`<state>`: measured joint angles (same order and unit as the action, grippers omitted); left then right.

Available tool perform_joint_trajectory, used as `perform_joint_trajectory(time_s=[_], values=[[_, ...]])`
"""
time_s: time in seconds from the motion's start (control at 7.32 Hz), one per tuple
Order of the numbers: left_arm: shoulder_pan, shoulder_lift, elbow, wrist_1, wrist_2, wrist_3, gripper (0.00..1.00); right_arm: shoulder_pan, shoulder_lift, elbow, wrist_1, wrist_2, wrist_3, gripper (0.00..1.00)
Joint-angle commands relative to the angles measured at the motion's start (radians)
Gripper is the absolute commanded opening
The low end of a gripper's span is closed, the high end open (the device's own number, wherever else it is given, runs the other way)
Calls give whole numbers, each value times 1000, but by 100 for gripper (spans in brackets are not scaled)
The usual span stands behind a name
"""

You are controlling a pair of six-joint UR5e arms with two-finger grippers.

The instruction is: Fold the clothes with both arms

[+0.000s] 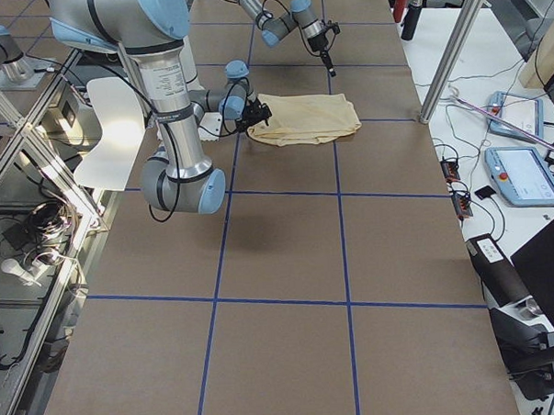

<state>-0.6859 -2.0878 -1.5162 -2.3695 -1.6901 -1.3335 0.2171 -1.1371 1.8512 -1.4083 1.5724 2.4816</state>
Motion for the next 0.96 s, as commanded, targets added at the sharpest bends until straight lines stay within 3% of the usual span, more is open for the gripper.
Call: perform_joint_trajectory(time_s=[0.0,0.14,0.41,0.55,0.68,0.82], values=[[0,0,-5,10,1,0,51,-5,-1,-1,-3,1,20,93],[0,0,-5,10,1,-1,51,-5,-1,-1,-3,0,22,77],[0,2,-7,10,1,-1,51,-5,-4,-1,-8,0,23,62],[-1,2,-7,10,3,-1,51,-5,-3,-1,-8,0,51,48],[0,2,-7,10,3,-1,51,-2,0,3,-8,0,72,0],[-1,2,-7,10,3,-1,51,-1,-1,6,-8,0,72,0]])
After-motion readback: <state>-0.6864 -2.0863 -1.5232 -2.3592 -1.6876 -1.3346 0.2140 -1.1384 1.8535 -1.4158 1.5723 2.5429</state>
